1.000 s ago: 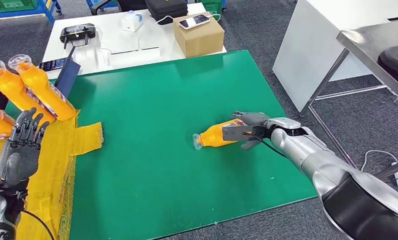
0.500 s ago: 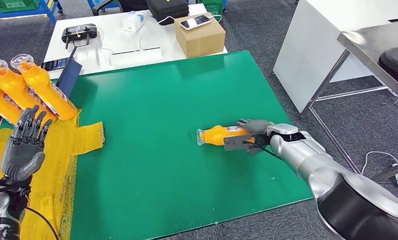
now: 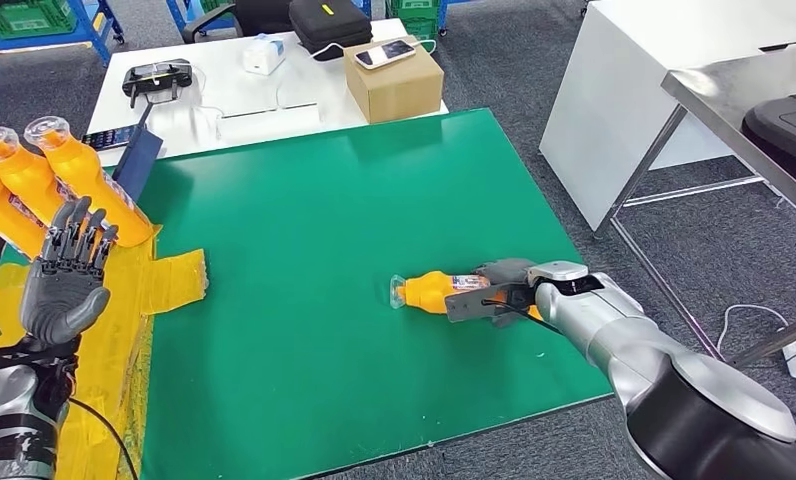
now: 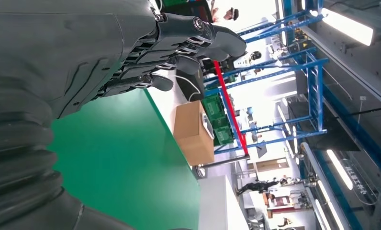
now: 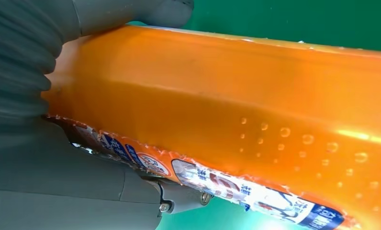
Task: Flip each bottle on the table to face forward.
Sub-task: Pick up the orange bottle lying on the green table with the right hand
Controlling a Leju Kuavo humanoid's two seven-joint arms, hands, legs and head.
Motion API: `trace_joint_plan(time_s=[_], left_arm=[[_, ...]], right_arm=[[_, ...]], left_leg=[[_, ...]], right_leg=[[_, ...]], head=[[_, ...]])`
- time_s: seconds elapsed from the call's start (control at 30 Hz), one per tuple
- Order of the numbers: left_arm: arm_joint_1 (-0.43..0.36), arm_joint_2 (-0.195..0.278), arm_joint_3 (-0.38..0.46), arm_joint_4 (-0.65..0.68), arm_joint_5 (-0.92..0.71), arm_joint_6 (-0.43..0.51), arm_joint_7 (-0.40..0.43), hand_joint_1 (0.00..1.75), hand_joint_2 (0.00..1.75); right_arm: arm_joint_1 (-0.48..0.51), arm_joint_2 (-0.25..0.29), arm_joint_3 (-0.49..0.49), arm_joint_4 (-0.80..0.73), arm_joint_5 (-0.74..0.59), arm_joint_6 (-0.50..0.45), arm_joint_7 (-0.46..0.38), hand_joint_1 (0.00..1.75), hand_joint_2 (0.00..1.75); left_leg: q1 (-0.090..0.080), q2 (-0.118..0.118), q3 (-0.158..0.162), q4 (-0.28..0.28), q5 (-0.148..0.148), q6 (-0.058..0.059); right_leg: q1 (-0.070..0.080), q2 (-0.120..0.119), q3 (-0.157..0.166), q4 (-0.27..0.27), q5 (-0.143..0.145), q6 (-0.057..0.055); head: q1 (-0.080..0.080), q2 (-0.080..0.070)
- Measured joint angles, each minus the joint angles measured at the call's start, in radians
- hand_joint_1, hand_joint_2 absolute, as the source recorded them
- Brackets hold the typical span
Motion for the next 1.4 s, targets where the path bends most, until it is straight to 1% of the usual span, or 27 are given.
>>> trace_joint_plan(time_s=[0.27,0.33,0.4,0.47,0.5,0.53,0.57,0.6,0.67,0.73,0.83,0.9,0.97,1.03,1.1,1.2,1.3,1.4], left_arm=[[-0.003,-0.002,-0.002,0.007,0.0,0.011,0.0,0.0,1.75],[-0.003,-0.003,-0.002,0.013,0.004,0.011,0.0,0.0,1.75],[0.001,-0.003,0.001,0.017,0.019,0.003,0.0,0.0,1.75],[0.019,-0.003,0.012,0.019,0.047,-0.019,0.0,0.0,1.75],[0.034,-0.003,0.021,0.017,0.063,-0.033,0.0,0.0,1.75],[0.05,-0.004,0.032,0.015,0.077,-0.045,0.0,0.0,1.75],[0.066,-0.005,0.041,0.011,0.086,-0.055,0.0,0.0,1.75],[0.079,-0.008,0.049,0.007,0.091,-0.061,0.0,0.0,1.75],[0.097,-0.012,0.061,-0.001,0.094,-0.066,0.0,0.0,1.75],[0.11,-0.016,0.07,-0.006,0.094,-0.067,0.0,0.0,1.75],[0.129,-0.024,0.083,-0.018,0.111,-0.082,0.009,0.0,1.75],[0.146,-0.038,0.089,-0.04,0.124,-0.093,0.021,0.0,1.75],[0.162,-0.057,0.09,-0.068,0.125,-0.095,0.028,0.0,1.75],[0.175,-0.075,0.088,-0.094,0.119,-0.088,0.032,0.0,1.75],[0.183,-0.091,0.086,-0.11,0.127,-0.085,0.044,0.0,1.75],[0.185,-0.11,0.079,-0.115,0.179,-0.108,0.092,0.0,1.75],[0.19,-0.134,0.057,-0.119,0.222,-0.131,0.155,0.0,1.75],[0.203,-0.175,0.002,-0.144,0.233,-0.116,0.208,0.0,1.75]], right_arm=[[0.007,0.006,0.002,0.004,-0.015,-0.007,0.014,1.75,1.75],[0.01,0.012,-0.008,0.004,-0.055,-0.022,0.018,1.75,1.75],[0.013,0.023,-0.037,0.004,-0.132,-0.046,-0.009,1.75,1.75],[0.015,0.032,-0.105,-0.006,-0.276,-0.059,-0.093,1.75,1.75],[0.021,0.034,-0.156,-0.021,-0.359,-0.059,-0.136,1.75,1.75],[0.03,0.035,-0.213,-0.044,-0.433,-0.057,-0.167,1.75,1.75],[0.041,0.037,-0.267,-0.07,-0.479,-0.055,-0.178,1.75,1.75],[0.051,0.039,-0.315,-0.097,-0.507,-0.052,-0.179,1.75,1.75],[0.069,0.04,-0.385,-0.14,-0.521,-0.05,-0.172,1.75,1.75],[0.085,0.04,-0.436,-0.171,-0.529,-0.051,-0.181,1.75,1.75],[0.11,0.04,-0.508,-0.242,-0.574,-0.066,-0.225,1.75,1.75],[0.125,0.041,-0.569,-0.326,-0.598,-0.082,-0.208,1.75,1.75],[0.133,0.05,-0.618,-0.41,-0.589,-0.098,-0.161,1.75,1.75],[0.138,0.068,-0.649,-0.475,-0.558,-0.117,-0.13,1.75,1.75],[0.149,0.089,-0.663,-0.511,-0.52,-0.135,-0.126,1.75,1.75],[0.177,0.126,-0.667,-0.523,-0.464,-0.16,-0.15,1.75,1.75],[0.205,0.178,-0.659,-0.52,-0.393,-0.193,-0.165,1.75,1.75],[0.226,0.26,-0.625,-0.513,-0.322,-0.226,-0.16,1.75,1.75]], left_leg=[[0.0,0.001,0.004,0.0,0.0,0.0],[0.001,0.001,0.004,0.0,0.0,0.0],[0.001,0.002,0.003,0.0,0.0,0.0],[0.001,0.004,0.002,0.0,0.001,0.0],[0.001,0.006,0.001,0.0,0.001,0.0],[0.001,0.009,-0.001,0.0,0.001,0.0],[0.001,0.01,-0.003,0.0,0.002,0.0],[0.001,0.011,-0.005,0.0,0.003,0.0],[0.001,0.006,-0.009,0.001,0.005,0.001],[0.001,0.001,-0.015,0.001,0.007,0.0],[0.001,-0.002,-0.021,0.001,0.008,0.001],[0.0,-0.001,-0.022,0.001,0.008,0.001],[-0.001,-0.001,-0.023,0.001,0.007,0.001],[-0.001,-0.001,-0.024,0.001,0.007,0.001],[-0.001,-0.001,-0.024,0.001,0.007,0.001],[-0.001,-0.001,-0.025,0.0,0.007,0.001],[-0.001,-0.001,-0.025,0.0,0.007,0.001],[-0.001,0.0,-0.025,0.0,0.007,0.001]], right_leg=[[0.0,0.001,0.009,0.0,0.0,0.0],[0.0,0.001,0.013,0.0,0.0,0.0],[0.0,0.002,0.016,0.0,0.001,0.001],[0.0,0.002,0.015,0.001,0.002,0.0],[0.0,0.003,0.013,0.001,0.003,-0.001],[0.0,0.005,0.01,0.001,0.004,-0.001],[0.0,0.006,0.007,0.001,0.005,0.0],[0.0,0.006,0.005,0.001,0.005,0.0],[0.001,0.003,0.002,0.001,0.005,0.0],[0.002,-0.001,-0.001,0.001,0.005,0.001],[0.001,-0.003,-0.006,0.002,0.005,0.001],[0.0,-0.002,-0.008,0.002,0.006,0.001],[0.0,-0.002,-0.009,0.002,0.006,0.002],[0.0,-0.002,-0.01,0.001,0.005,0.001],[0.0,-0.002,-0.01,0.001,0.005,0.001],[0.0,-0.002,-0.011,0.002,0.005,0.001],[0.001,-0.002,-0.011,0.002,0.005,0.001],[0.001,-0.002,-0.012,0.002,0.005,0.001]], head=[[0.0,0.0],[0.0,0.0],[0.0,0.0],[0.001,0.0],[0.001,0.0],[0.001,0.0],[0.0,0.0],[0.0,0.0],[0.0,0.0],[0.0,0.0],[0.0,0.0],[0.0,0.0],[0.0,0.0],[0.0,0.0],[0.0,0.0],[0.0,0.0],[0.0,0.0],[0.0,0.0]])
